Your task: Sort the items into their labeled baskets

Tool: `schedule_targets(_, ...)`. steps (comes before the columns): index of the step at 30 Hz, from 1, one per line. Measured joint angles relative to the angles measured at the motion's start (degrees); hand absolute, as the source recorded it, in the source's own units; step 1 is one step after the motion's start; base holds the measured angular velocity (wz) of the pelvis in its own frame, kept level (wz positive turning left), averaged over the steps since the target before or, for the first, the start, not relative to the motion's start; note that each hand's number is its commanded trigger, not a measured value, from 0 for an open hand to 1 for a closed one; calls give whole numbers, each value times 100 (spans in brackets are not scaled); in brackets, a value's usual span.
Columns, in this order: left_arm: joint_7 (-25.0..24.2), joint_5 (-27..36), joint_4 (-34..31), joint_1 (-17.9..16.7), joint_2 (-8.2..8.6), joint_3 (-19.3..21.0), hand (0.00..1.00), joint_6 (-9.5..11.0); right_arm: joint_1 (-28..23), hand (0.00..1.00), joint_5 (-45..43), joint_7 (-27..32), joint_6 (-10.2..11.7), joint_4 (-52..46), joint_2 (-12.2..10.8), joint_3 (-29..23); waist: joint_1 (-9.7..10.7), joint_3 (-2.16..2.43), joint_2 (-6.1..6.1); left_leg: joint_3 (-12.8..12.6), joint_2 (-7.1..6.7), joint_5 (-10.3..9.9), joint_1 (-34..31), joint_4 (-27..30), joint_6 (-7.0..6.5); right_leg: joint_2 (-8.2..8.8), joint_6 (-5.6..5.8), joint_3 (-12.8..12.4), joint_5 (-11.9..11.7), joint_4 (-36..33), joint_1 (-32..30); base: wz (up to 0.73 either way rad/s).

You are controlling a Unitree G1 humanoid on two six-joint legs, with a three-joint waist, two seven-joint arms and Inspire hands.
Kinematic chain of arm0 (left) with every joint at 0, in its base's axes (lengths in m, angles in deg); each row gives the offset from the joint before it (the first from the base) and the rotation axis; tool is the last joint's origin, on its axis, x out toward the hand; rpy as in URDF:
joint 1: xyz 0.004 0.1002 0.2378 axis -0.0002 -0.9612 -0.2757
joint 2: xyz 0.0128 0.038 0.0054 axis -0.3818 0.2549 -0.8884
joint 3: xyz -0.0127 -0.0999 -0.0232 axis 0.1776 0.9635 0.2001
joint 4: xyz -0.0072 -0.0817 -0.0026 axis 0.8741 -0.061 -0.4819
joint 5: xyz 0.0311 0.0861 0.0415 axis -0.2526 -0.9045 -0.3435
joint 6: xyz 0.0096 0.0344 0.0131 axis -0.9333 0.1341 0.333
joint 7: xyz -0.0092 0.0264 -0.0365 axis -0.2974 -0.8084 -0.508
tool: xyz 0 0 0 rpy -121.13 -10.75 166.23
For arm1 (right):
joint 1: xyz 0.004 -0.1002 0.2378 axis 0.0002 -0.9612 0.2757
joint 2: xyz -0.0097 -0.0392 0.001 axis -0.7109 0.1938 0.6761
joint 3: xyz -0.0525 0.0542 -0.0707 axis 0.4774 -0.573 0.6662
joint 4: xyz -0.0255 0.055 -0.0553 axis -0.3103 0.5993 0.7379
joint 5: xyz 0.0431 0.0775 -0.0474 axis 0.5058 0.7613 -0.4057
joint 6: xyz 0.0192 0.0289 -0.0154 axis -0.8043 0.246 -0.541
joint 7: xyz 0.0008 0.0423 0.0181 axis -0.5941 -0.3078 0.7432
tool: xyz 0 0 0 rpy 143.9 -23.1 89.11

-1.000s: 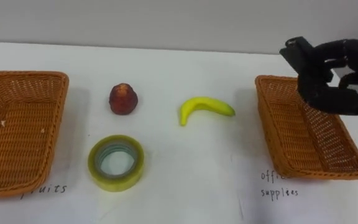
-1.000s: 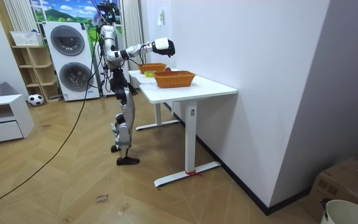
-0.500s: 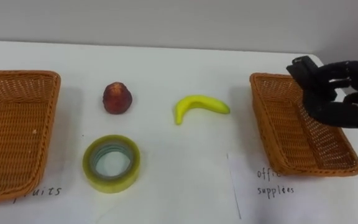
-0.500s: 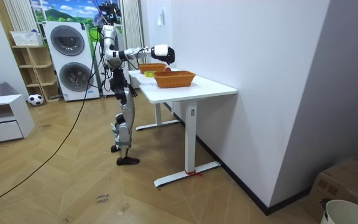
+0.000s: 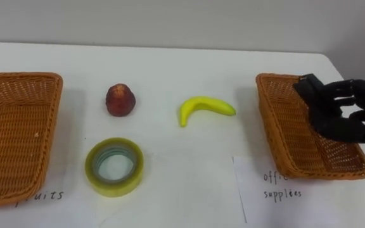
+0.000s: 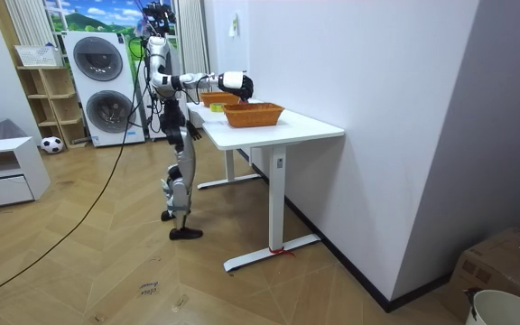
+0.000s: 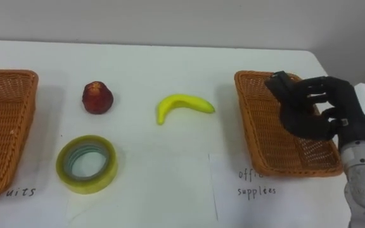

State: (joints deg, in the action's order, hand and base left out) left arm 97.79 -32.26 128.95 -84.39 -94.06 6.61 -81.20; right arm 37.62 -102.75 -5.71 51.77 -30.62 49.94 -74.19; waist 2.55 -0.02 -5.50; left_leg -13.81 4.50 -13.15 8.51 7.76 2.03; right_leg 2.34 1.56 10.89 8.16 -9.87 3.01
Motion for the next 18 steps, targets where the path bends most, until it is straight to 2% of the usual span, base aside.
schedule_targets(10, 54, 2, -239, -77, 1, -1, 0, -10, -82, 100, 3, -31, -8, 102, 0, 14, -15, -7, 18, -13, 3, 0, 2, -6, 0, -6, 0, -14, 0, 3, -3, 0)
schedule_targets(12, 60, 0, -252, -67, 0, 1, 0, -10, -81, 66, 0, -104, -15, 163, 0, 31, -22, -6, 15, -13, 3, 0, 3, -9, 0, -6, 0, -15, 0, 3, -5, 0)
schedule_targets(13, 60, 0, -268, -55, 0, -1, 0, -10, -81, 46, -5, -174, -42, 183, 0, 41, -24, -7, 13, -13, 3, 0, 2, -14, 0, -6, 0, -15, 0, 3, -9, 0)
schedule_targets(14, 60, 0, -272, -52, 0, -1, 0, -10, -81, 17, -16, -238, -80, 183, 0, 48, -31, -7, 13, -14, 3, 0, 2, -15, 0, -7, 0, -16, 0, 4, -10, 0)
schedule_targets(15, 60, 0, -275, -51, 0, 0, 0, -10, -81, 0, -48, -289, -95, 183, 0, 48, -34, -7, 12, -14, 3, 0, 2, -15, 0, -8, 0, -17, 0, 4, -11, 0)
schedule_targets(18, 58, 5, -334, -49, 0, -1, 0, -11, -81, 0, -82, -331, -100, 182, 0, 48, -31, -3, 2, -14, 3, 0, 0, -16, 0, -8, 0, -12, 0, 4, -11, 0)
